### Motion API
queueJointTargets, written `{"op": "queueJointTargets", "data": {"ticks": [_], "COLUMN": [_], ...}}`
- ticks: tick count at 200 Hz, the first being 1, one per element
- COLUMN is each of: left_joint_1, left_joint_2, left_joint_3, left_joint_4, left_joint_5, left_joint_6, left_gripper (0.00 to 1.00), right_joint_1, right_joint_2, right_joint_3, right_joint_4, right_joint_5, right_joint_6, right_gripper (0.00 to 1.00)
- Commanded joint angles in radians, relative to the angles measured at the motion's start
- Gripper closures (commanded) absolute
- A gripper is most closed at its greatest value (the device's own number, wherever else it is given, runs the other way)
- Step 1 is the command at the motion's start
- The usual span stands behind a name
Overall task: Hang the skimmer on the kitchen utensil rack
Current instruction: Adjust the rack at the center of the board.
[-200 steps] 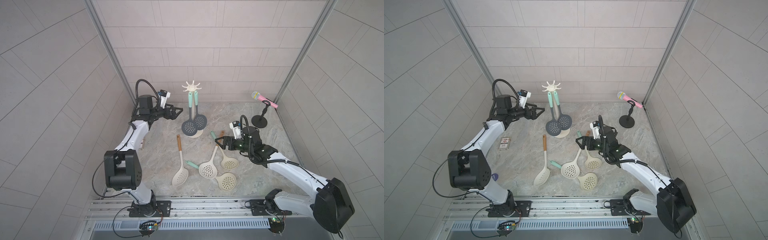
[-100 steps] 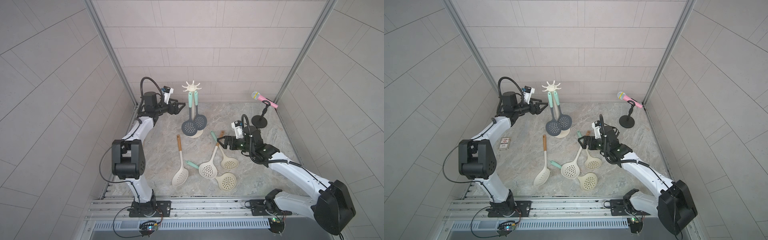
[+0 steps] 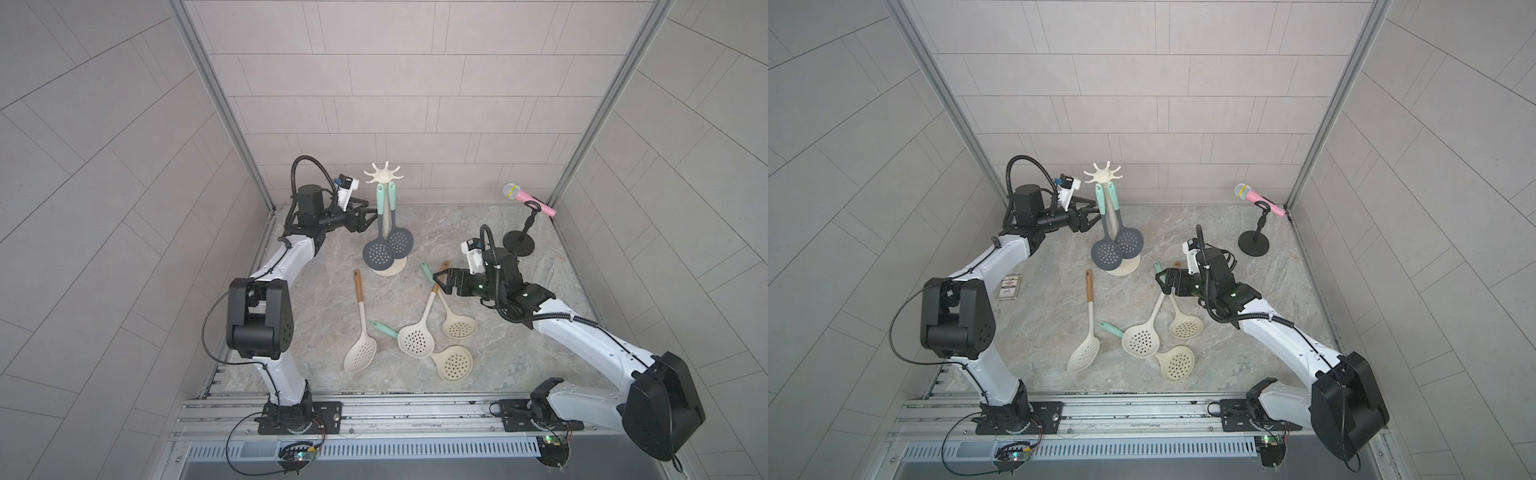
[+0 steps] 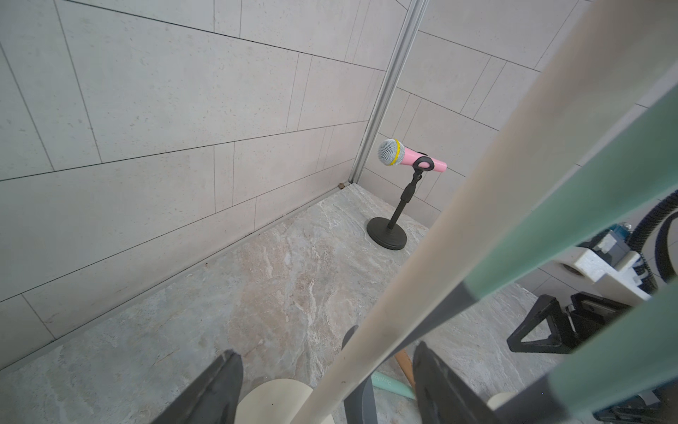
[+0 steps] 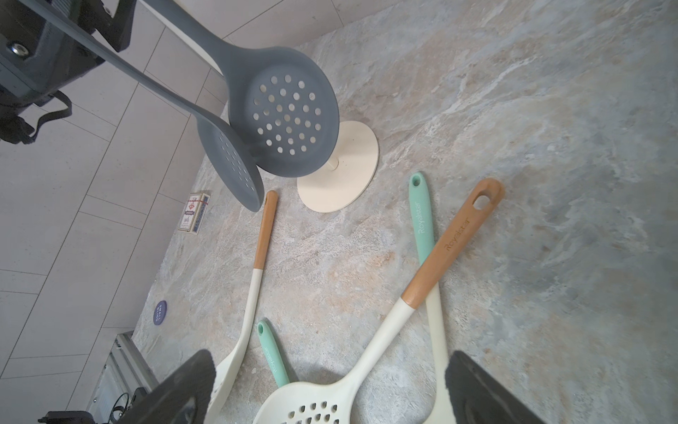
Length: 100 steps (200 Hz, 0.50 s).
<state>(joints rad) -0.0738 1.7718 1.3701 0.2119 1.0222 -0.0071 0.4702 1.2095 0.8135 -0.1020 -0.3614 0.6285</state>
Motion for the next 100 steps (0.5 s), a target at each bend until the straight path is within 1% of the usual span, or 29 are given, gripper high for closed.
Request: {"op": "queueJointTargets", "data": {"ticks": [1,31,49,55,87,100], "left_joint_1": [-0.018,-0.031,-0.039,-0.041,-0.055,-0.063], "left_joint_2": [-0.042,-0.030,-0.020,-0.017,-0.010,-0.007], "left_joint_3": [-0.005,0.008,0.019,0.021,0.018,0.017], "left_joint_4": [-0.014,-0.014,-0.013,-0.008,0.037,0.045], "left_joint_5": [0.017,0.011,0.010,0.008,0.002,0.003], "left_joint_6": [0.065,0.071,0.072,0.070,0.045,0.044], "left_gripper": [0.23,0.29,0.41,0.43,0.48,0.52], "right_joint_1": [-0.003,-0.003,-0.003,-0.003,-0.003,-0.002], "right_joint_2": [0.006,0.002,-0.001,-0.003,-0.006,-0.002], "right_joint_3": [0.019,0.014,0.014,0.015,0.018,0.019], "right_joint_4": [0.015,0.014,0.010,0.008,0.000,0.000], "right_joint_5": [0.004,0.010,0.017,0.019,0.030,0.031], "right_joint_6": [0.002,0.004,0.004,0.003,-0.003,-0.003], "right_gripper": [0.01,0.01,0.01,0.01,0.01,0.01]}}
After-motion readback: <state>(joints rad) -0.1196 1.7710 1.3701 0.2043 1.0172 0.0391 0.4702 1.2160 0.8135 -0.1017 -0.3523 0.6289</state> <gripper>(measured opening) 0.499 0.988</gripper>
